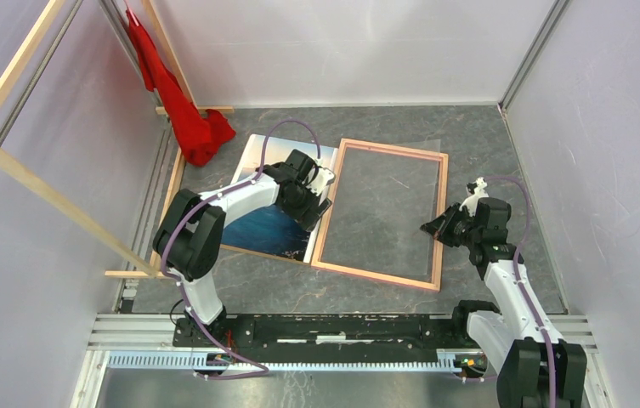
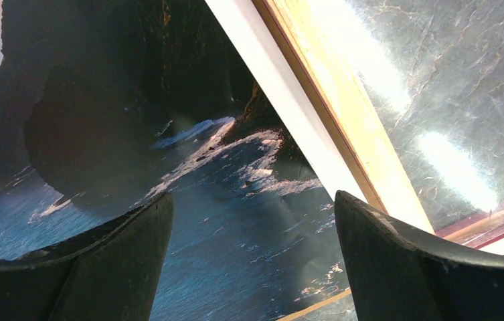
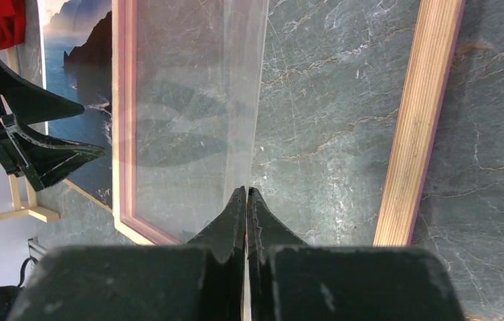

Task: Put the photo into the frame
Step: Place the photo frame item in the photo frame.

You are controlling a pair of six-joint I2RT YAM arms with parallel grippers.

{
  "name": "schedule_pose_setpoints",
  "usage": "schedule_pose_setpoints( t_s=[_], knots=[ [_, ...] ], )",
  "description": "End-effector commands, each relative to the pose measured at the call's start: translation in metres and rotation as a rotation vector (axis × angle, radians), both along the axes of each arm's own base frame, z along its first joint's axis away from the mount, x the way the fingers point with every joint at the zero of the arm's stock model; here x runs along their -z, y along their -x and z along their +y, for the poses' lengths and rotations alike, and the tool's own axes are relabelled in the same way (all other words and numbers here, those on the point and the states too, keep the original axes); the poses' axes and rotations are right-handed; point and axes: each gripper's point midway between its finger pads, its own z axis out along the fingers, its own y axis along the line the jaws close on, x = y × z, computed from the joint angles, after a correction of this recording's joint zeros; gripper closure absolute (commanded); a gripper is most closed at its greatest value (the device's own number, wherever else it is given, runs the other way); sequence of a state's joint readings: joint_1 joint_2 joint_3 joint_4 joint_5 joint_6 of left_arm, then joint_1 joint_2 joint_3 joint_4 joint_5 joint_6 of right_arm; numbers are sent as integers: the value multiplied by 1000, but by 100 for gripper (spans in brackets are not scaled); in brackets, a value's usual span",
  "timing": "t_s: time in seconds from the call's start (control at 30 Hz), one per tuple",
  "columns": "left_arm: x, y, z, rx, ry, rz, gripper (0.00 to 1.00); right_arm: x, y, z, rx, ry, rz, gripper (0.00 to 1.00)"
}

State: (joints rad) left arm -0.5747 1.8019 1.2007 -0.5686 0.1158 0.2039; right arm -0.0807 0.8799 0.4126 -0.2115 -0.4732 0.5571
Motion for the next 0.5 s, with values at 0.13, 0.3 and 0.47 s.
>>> schedule_pose_setpoints(
  t_s=[0.13,0.3,0.47],
  knots=[
    [-12,-13,-7,33,16,-66,4,-8,-1,-4,28,9,-38,100],
    [-11,-14,-6,32,5,-69,4,-8,-1,-4,38,3,-47,100],
    [-10,-15,-5,35,-3,-75,3,0,3,-4,44,-6,-37,100]
  ],
)
